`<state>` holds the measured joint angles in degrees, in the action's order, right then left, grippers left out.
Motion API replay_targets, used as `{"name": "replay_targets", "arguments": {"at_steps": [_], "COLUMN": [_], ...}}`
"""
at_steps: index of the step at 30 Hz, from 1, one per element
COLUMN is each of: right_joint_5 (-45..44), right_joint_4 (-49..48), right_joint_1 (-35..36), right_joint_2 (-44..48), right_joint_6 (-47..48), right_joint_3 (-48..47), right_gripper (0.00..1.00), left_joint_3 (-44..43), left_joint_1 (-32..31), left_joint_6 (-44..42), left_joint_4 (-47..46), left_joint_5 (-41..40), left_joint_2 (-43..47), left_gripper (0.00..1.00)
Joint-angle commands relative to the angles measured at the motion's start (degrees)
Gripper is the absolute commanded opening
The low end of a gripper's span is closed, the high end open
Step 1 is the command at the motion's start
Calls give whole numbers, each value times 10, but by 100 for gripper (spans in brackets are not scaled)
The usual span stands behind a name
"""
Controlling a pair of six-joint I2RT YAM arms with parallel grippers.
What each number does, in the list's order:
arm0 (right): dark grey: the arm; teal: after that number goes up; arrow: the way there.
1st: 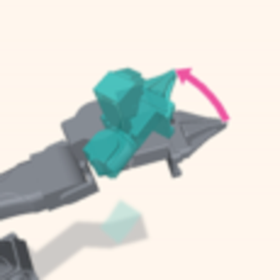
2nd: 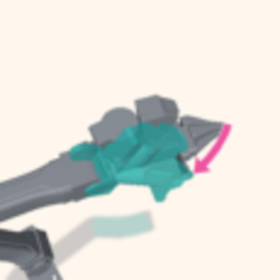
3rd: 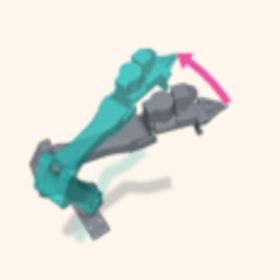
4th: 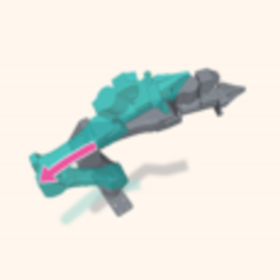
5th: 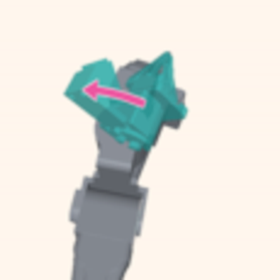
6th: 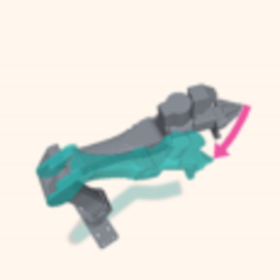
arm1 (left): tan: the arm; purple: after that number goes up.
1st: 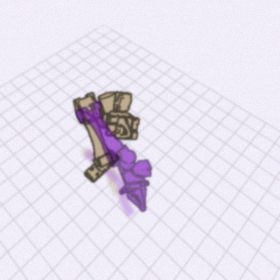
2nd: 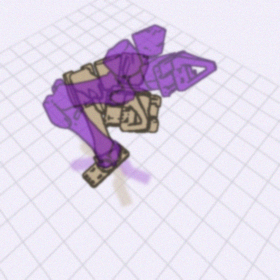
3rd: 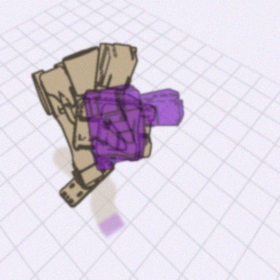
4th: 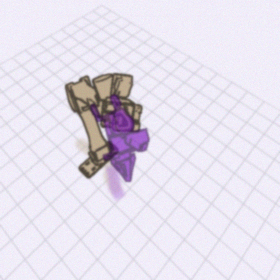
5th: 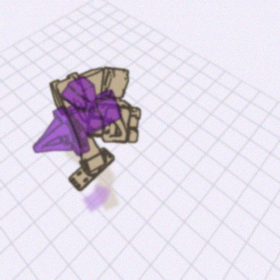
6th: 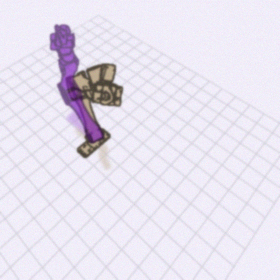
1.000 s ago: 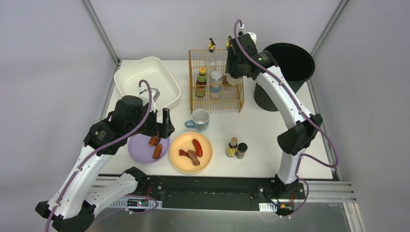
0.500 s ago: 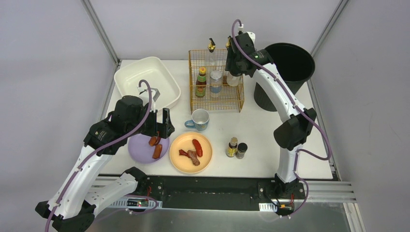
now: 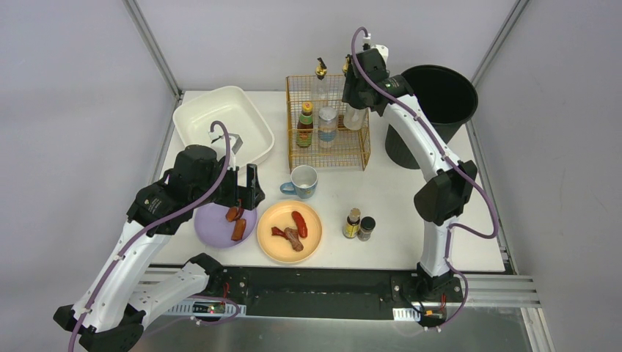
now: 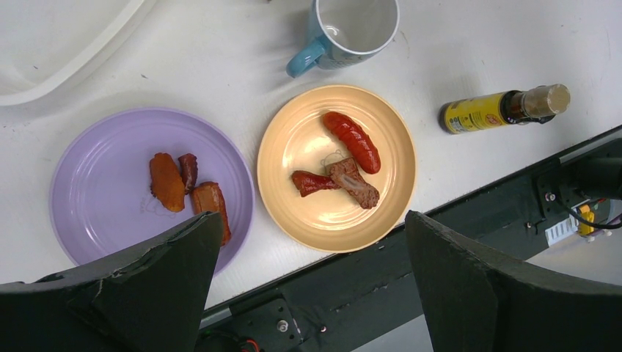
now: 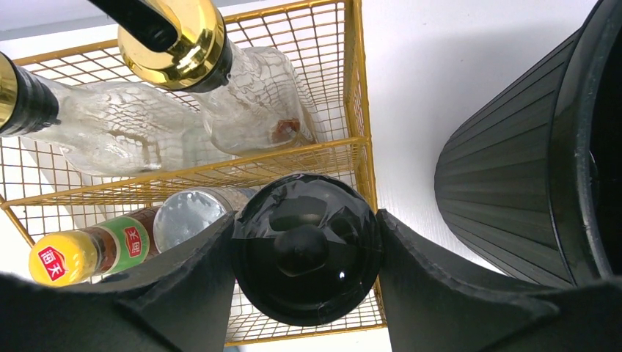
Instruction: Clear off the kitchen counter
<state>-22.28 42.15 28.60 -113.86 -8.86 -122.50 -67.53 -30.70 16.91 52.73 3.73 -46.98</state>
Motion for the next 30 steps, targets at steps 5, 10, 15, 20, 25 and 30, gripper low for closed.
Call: {"name": "replay_targets", "arguments": {"at_steps": [5,10,15,20,25,30], "right_joint_5": [19,24,17,11,4,-4], "right_joint_4": [-32,-58,-67,-115,-151,-172], "right_joint_1": [4,5,4,4,4,5], "right_joint_2": [26,31,24,35,42,52], "right_joint_6": [-15,-2,5,20,34,36], "right_joint_3": [6,5,-5,37,74,117], "right_gripper": [24,24,23,23,22,22], "left_joint_3": [-9,-9,-10,-10,-14,-15], "left_joint_1": [-1,-1,-1,-1,-1,-1], "left_joint_6": [-12,-13,-14,-16,-17,-18], "left_joint_4": [-9,-10,-10,-8,-6,-6], "left_joint_5": [-11,-11,-10,-11,-11,-10], "left_joint_2": [0,0,3,5,3,0], "left_gripper": [100,99,100,100,100,99]}}
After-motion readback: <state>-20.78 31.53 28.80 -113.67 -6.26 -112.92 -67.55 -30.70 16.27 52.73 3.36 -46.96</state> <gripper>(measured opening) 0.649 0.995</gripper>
